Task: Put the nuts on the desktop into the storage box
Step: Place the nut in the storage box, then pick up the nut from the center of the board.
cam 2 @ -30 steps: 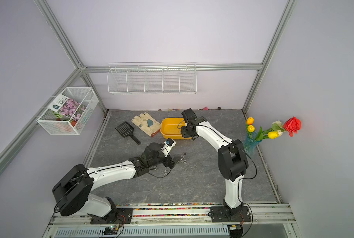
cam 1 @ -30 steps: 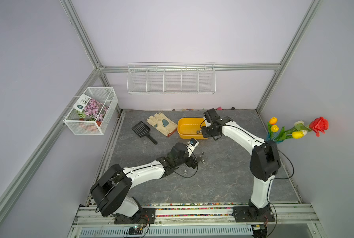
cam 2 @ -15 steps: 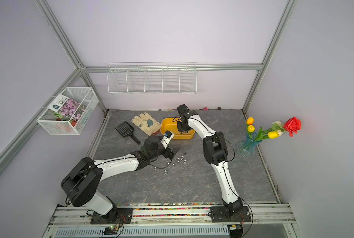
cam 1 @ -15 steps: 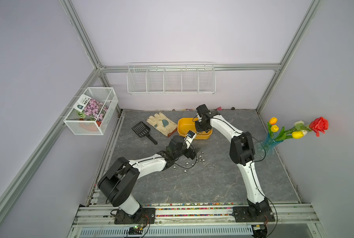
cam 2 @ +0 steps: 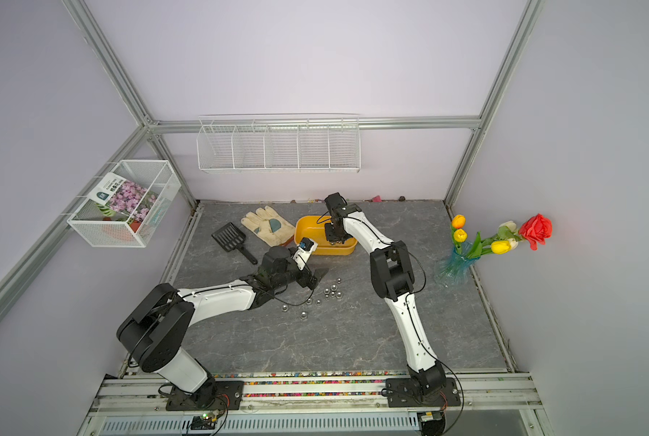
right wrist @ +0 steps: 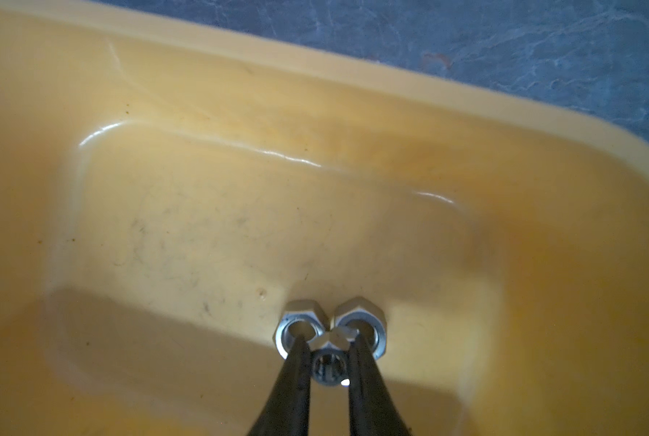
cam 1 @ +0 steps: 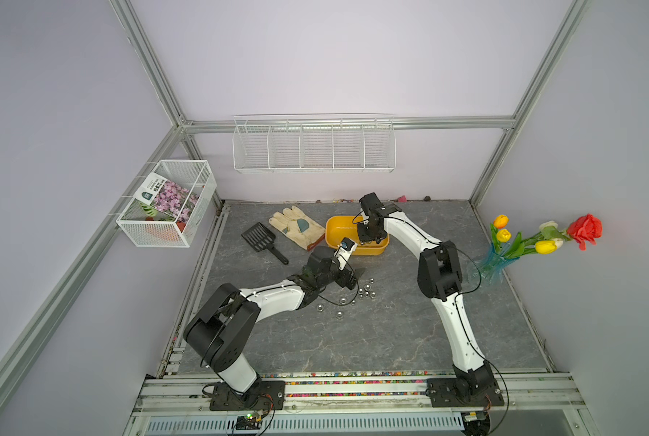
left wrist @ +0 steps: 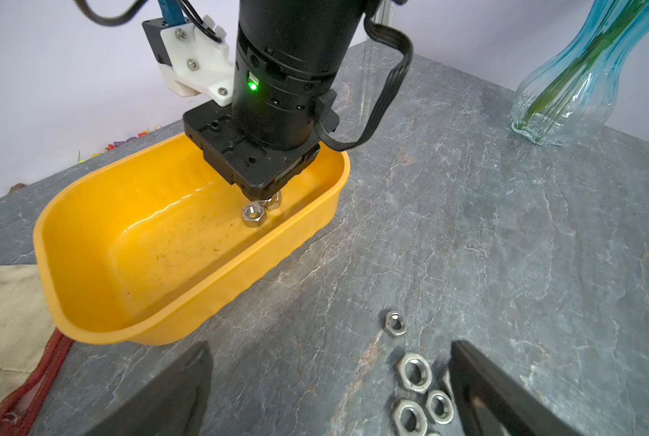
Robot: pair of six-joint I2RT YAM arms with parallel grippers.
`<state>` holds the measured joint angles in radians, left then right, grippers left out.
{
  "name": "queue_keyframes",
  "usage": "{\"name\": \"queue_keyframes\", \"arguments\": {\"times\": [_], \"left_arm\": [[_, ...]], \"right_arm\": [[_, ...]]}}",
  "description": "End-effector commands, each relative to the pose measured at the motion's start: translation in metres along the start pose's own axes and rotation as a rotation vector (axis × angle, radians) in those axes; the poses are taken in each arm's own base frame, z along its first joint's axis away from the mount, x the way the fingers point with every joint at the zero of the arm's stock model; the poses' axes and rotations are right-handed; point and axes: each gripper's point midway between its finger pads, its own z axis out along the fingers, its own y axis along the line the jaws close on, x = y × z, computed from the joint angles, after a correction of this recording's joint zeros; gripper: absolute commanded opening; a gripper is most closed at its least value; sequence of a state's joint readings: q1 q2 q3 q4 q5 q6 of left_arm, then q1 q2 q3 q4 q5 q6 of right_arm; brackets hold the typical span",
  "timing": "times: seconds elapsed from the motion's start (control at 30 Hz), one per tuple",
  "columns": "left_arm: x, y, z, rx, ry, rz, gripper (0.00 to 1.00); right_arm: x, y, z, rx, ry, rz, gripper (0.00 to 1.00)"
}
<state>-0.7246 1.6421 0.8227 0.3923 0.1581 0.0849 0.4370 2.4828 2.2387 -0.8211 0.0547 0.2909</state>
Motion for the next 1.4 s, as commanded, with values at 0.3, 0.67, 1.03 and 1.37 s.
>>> {"name": "queue_keyframes", "arguments": {"times": [0.3,0.67,1.03,1.37], "left_arm": [[0.004,-0.001,0.001,0.013,0.013,0.011,1.00],[-0.014,-0.002,-0.022,-0.002,-0.028,0.029,1.00],[-0.023,-0.003,-0.051,-0.016,-0.029,-0.024,1.00],[-0.013,-0.005,-0.072,-0.026,-0.009,-0.066,1.00]], "right_arm": [[0.006,-0.006,0.013,0.011,0.027,0.001,0.35],[-0.013,0.009,-0.048,-0.046,-0.049,-0.025,0.40],[0.005,0.017,-0.126,0.011,-0.118,-0.082,0.41],[0.072,0.022,-0.142,0.045,-0.058,-0.126,0.41]]}}
